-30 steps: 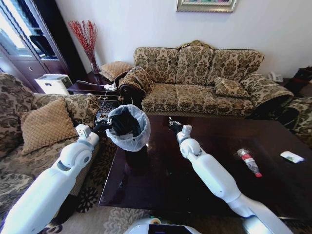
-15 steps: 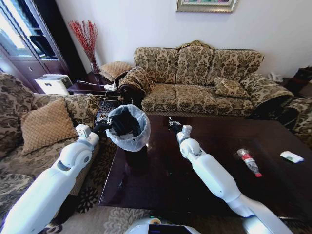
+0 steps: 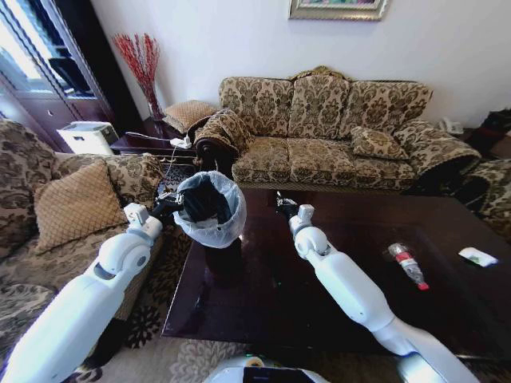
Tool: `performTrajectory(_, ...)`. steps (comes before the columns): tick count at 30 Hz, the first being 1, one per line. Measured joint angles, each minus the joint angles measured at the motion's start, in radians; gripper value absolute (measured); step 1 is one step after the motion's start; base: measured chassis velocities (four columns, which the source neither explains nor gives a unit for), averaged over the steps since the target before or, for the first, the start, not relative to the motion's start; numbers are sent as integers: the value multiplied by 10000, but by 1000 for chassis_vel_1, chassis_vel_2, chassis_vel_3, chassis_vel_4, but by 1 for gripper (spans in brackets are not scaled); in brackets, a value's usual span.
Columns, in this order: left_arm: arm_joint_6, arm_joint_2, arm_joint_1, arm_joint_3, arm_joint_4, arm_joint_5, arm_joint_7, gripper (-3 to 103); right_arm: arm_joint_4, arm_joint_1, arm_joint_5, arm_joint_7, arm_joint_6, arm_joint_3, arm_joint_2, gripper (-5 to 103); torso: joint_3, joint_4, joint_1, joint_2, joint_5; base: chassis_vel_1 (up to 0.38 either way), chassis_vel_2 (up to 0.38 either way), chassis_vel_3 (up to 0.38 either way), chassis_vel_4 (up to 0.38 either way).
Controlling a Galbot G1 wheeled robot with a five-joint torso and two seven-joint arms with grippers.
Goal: Move to the front of the table and place the trash on the table into the trash bin.
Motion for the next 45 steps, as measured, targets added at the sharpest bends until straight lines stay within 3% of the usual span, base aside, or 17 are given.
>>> performTrajectory(16,-20,-41,39,-31,-6,37,1,3,1,-10,-2,0,11,14,1,0,0,-1,0,0,3,0,0,0,0)
performTrajectory(19,-236,-583,594,-430,-317,480,58,3,41,-81,-17,-1,10,84,-12,0,0,-4,1,0,4,0,0,0,0)
performTrajectory(21,-644,-1482,1543,-1014,-801,1144,311,3,489,-597,-163,-2,-76,602,-155,0,0,6,1,0,-6,0,0,0,0)
performTrajectory(23,-727,-1559,1685,-1118,-853,1255,404,3,741,-883,-245,-3,-138,901,-243,0,-1,6,0,0,-1,0,0,0,0)
performTrajectory(27,-848,-1554,1786,-1193,-943,1345,545,3,1899,-2197,-627,-2,-424,2233,-633,0,-3,-4,-3,1,0,0,0,0,0)
performTrajectory(35,-848,-1441,1810,-1159,-977,1350,550,3,3389,-3903,-1123,-2,-781,3948,-1133,0,-1,-1,1,1,3,0,0,0,0)
performTrajectory(38,-848,-1347,1741,-1093,-967,1302,566,3,4437,-5094,-1471,-1,-1038,5145,-1484,0,-1,-1,-2,1,0,0,0,0,0)
performTrajectory(45,-814,-1330,1645,-986,-867,1300,579,3,5334,-6124,-1774,0,-1255,6185,-1788,0,-1,-3,-1,1,-1,0,0,0,0)
